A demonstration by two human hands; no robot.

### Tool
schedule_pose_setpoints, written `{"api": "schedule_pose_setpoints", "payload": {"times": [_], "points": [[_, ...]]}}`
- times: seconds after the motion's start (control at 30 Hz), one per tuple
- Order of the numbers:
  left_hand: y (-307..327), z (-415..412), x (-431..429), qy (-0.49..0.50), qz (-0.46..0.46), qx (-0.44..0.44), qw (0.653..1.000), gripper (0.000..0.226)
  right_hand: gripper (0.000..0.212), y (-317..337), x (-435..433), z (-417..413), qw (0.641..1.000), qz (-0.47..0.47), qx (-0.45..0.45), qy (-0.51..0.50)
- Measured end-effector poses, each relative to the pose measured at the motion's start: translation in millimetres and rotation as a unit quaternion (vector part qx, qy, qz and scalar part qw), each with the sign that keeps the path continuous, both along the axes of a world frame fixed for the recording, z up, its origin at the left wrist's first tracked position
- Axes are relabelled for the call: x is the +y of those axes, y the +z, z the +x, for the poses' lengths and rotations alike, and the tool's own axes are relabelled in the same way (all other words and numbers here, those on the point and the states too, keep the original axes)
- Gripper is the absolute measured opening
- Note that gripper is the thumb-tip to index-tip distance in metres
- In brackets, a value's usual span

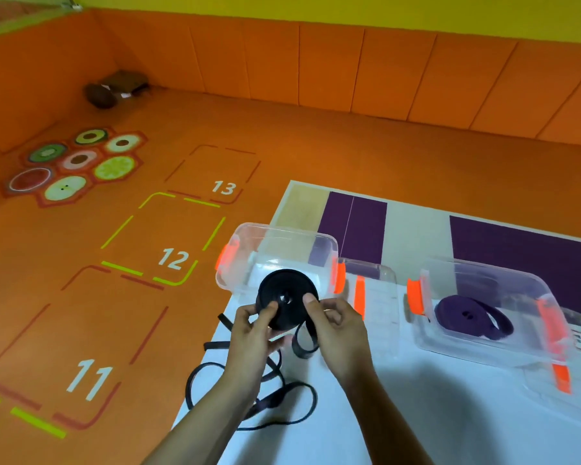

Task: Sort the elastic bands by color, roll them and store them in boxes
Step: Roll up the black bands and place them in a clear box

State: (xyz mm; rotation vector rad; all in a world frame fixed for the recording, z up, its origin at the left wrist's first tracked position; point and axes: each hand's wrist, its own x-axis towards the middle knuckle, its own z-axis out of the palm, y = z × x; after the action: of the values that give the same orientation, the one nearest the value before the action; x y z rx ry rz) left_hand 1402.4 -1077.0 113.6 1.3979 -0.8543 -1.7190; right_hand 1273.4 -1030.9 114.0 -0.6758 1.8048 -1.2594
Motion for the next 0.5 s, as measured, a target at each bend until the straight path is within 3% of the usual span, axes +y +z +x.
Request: {"api": "schedule_pose_setpoints", "payload": {"times": [0.17, 0.3, 0.4, 0.5], "points": [[-20.2, 8.5, -84.1, -0.144, -0.036, -0.13, 0.98, 0.018, 0.034, -14.2, -94.7, 5.3, 0.995, 0.061, 0.081, -0.016], [-38.9, 2.9, -152.4, -0.295, -0.04, -0.252, 0.921, 0.025, 0.036, -48.2, -157.3, -5.3, 0.983, 0.124, 0.134, -0.008], [-54.2, -6.1, -198.1, -0.376, -0.003, -0.307, 0.874, 0.019, 0.037, -74.1, -190.0, -12.6, 0.975, 0.169, 0.143, -0.01], [-76.0, -22.0, -234.8, -0.435, -0.024, -0.38, 0.816, 0.021, 0.038, -104.0, -212.9, -16.2, 0.965, 0.221, 0.142, -0.004]]}}
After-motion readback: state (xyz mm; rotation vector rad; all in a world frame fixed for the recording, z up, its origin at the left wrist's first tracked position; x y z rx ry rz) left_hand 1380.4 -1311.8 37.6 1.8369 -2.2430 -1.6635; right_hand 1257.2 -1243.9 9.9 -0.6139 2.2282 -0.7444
